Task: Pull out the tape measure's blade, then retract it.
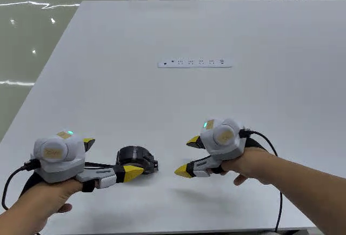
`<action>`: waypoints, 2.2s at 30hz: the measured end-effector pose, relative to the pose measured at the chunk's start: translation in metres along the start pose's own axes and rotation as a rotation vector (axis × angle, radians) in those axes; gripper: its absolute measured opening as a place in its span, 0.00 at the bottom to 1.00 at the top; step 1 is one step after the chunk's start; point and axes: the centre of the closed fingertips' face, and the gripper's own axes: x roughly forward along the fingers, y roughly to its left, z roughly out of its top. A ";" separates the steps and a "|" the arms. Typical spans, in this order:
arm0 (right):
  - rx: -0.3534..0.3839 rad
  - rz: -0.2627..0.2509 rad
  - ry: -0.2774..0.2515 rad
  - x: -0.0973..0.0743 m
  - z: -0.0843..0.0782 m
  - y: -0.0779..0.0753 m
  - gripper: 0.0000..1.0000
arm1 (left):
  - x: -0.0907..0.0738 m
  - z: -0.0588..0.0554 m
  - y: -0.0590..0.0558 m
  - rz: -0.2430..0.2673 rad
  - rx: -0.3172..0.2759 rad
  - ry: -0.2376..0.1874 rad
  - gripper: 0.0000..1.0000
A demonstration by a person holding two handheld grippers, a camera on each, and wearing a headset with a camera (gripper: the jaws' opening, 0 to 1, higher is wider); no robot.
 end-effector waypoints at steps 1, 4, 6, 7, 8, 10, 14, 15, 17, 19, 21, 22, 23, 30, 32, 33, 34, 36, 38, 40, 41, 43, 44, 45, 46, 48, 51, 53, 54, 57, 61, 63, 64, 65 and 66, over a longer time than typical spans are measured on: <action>0.024 -0.010 -0.018 -0.009 0.000 -0.002 0.57 | -0.003 -0.002 0.001 -0.005 0.019 0.003 1.00; 0.022 -0.043 -0.043 -0.032 -0.006 -0.006 0.67 | -0.011 -0.004 0.000 -0.038 0.013 -0.004 1.00; 0.031 -0.061 -0.063 -0.048 -0.010 -0.006 0.70 | -0.018 -0.005 -0.001 -0.062 0.008 -0.018 1.00; 0.037 -0.071 -0.073 -0.054 -0.013 -0.006 0.73 | -0.021 -0.006 -0.001 -0.066 0.011 -0.023 1.00; 0.035 -0.076 -0.074 -0.059 -0.017 -0.006 0.75 | -0.023 -0.007 0.000 -0.068 0.015 -0.025 1.00; 0.033 -0.100 -0.072 -0.071 -0.027 -0.007 0.79 | -0.030 -0.017 0.010 -0.027 0.064 0.023 1.00; 0.055 -0.144 -0.077 -0.094 -0.049 -0.005 0.82 | -0.045 -0.024 0.013 -0.044 0.039 0.009 1.00; 0.053 -0.151 -0.078 -0.099 -0.052 -0.004 0.82 | -0.048 -0.025 0.015 -0.039 0.027 0.002 1.00; 0.062 -0.161 -0.084 -0.111 -0.062 -0.005 0.83 | -0.056 -0.026 0.021 -0.017 0.015 -0.012 1.00; 0.108 -0.170 -0.078 -0.123 -0.073 -0.007 0.87 | -0.063 -0.025 0.025 -0.008 0.016 -0.022 1.00; 0.110 -0.203 -0.075 -0.136 -0.081 -0.013 0.89 | -0.068 -0.025 0.026 -0.004 0.028 -0.017 1.00; 0.116 -0.209 -0.079 -0.140 -0.084 -0.015 0.89 | -0.070 -0.025 0.027 0.005 0.056 -0.017 1.00; 0.125 -0.217 -0.080 -0.144 -0.087 -0.017 0.90 | -0.071 -0.026 0.027 0.002 0.068 -0.019 1.00; 0.118 -0.270 -0.039 -0.168 -0.116 -0.030 0.99 | -0.076 -0.035 0.030 -0.001 0.046 -0.026 1.00; 0.126 -0.267 -0.025 -0.174 -0.124 -0.028 1.00 | -0.079 -0.032 0.031 -0.001 0.071 -0.038 1.00; 0.127 -0.270 -0.024 -0.176 -0.126 -0.027 1.00 | -0.080 -0.031 0.032 0.000 0.071 -0.038 1.00; 0.128 -0.273 -0.023 -0.178 -0.127 -0.025 1.00 | -0.081 -0.029 0.033 0.005 0.070 -0.039 1.00; 0.133 -0.278 -0.028 -0.180 -0.127 -0.024 1.00 | -0.082 -0.026 0.035 0.009 0.070 -0.045 1.00; 0.138 -0.281 -0.036 -0.181 -0.125 -0.023 1.00 | -0.081 -0.025 0.035 0.009 0.072 -0.040 1.00; 0.133 -0.281 -0.038 -0.181 -0.126 -0.023 1.00 | -0.080 -0.024 0.035 0.009 0.076 -0.034 1.00; 0.133 -0.280 -0.038 -0.181 -0.127 -0.022 1.00 | -0.080 -0.024 0.033 0.003 0.067 -0.032 1.00; 0.130 -0.279 -0.032 -0.181 -0.129 -0.021 1.00 | -0.080 -0.025 0.032 0.000 0.070 -0.029 1.00; 0.124 -0.280 -0.029 -0.182 -0.130 -0.021 1.00 | -0.081 -0.026 0.031 0.000 0.070 -0.024 1.00; 0.125 -0.281 -0.030 -0.182 -0.130 -0.020 1.00 | -0.080 -0.027 0.031 -0.001 0.075 -0.024 1.00; 0.131 -0.280 -0.032 -0.183 -0.130 -0.020 1.00 | -0.080 -0.029 0.030 -0.003 0.075 -0.018 1.00; 0.132 -0.277 -0.032 -0.182 -0.130 -0.019 1.00 | -0.080 -0.032 0.030 -0.004 0.077 -0.013 1.00; 0.122 -0.265 -0.024 -0.180 -0.128 -0.016 1.00 | -0.080 -0.031 0.031 -0.005 0.066 -0.021 1.00; 0.117 -0.264 -0.025 -0.180 -0.127 -0.016 1.00 | -0.079 -0.029 0.031 -0.007 0.065 -0.025 1.00; 0.117 -0.265 -0.027 -0.180 -0.126 -0.017 1.00 | -0.078 -0.030 0.031 -0.005 0.069 -0.018 1.00; 0.114 -0.268 -0.028 -0.180 -0.126 -0.018 1.00 | -0.078 -0.030 0.031 -0.008 0.068 -0.017 1.00; 0.115 -0.271 -0.030 -0.181 -0.125 -0.019 1.00 | -0.078 -0.028 0.031 -0.007 0.071 -0.017 1.00; 0.116 -0.271 -0.031 -0.181 -0.124 -0.020 1.00 | -0.078 -0.028 0.031 -0.008 0.074 -0.018 1.00; 0.117 -0.272 -0.032 -0.180 -0.124 -0.020 1.00 | -0.077 -0.028 0.031 -0.008 0.077 -0.016 1.00; 0.117 -0.273 -0.031 -0.181 -0.125 -0.021 1.00 | -0.077 -0.027 0.031 -0.008 0.078 -0.016 1.00; 0.116 -0.272 -0.032 -0.181 -0.125 -0.021 1.00 | -0.077 -0.027 0.030 -0.009 0.079 -0.019 1.00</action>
